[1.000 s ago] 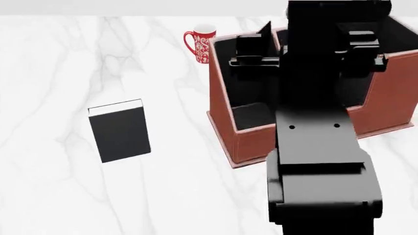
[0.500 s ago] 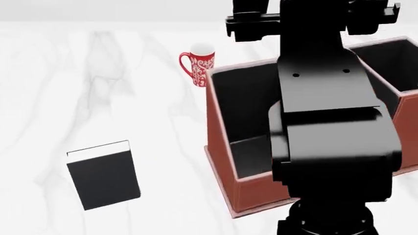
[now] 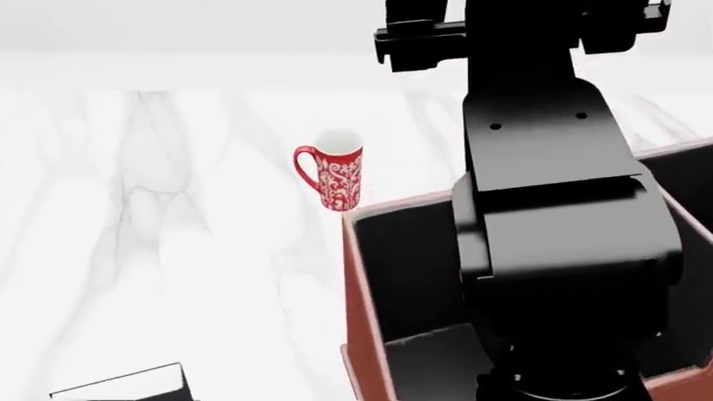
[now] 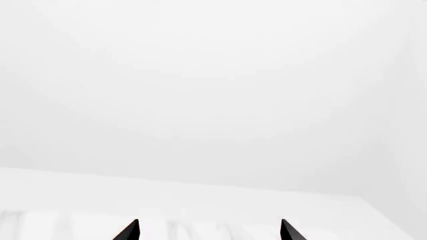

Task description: Pick up the book and place it in the right compartment of the caddy.

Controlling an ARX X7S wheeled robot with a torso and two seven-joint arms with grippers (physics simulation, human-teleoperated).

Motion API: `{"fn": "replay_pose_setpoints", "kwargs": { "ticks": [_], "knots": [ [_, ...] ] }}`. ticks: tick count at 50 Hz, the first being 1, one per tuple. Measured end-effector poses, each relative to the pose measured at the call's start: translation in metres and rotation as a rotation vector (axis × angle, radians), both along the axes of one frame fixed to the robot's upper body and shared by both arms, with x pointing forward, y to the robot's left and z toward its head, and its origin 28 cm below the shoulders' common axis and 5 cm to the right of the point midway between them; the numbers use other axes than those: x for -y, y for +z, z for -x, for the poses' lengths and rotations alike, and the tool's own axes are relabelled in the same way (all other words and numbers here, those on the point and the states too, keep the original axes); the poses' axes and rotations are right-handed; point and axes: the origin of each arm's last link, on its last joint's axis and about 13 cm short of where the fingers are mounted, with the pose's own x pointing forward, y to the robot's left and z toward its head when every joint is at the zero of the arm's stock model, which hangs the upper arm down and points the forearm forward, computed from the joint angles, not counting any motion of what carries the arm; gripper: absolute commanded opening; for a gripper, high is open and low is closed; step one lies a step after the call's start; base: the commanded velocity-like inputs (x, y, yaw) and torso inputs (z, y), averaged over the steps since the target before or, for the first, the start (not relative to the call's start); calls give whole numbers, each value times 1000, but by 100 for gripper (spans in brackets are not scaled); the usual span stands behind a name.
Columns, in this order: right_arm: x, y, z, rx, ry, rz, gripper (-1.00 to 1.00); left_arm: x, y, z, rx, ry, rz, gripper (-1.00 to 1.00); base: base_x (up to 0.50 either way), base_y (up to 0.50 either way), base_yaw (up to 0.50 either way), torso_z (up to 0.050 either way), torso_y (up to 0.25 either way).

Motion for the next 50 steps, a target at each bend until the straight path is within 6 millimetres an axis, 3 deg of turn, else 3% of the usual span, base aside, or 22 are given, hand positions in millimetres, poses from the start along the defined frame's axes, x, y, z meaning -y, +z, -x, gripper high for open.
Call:
{"fn": "replay_pose_setpoints", "kwargs": {
  "ticks": [18,34,39,50],
  "knots": [
    [-2,-2,0,-3,10,11,100,0,-1,0,-1,-4,-3,100,496,0,0,0,1],
    [-6,3,5,-8,38,24,100,1,1,0,1,-9,-8,100,0,0,0,0,1],
    [-9,7,10,-17,134,44,100,1,1,0,1,-9,-9,100,0,0,0,0,0],
    [-19,12,30,-148,545,151,100,0,2,-1,1,-8,-10,100,0,0,0,0,0]
  ]
}}
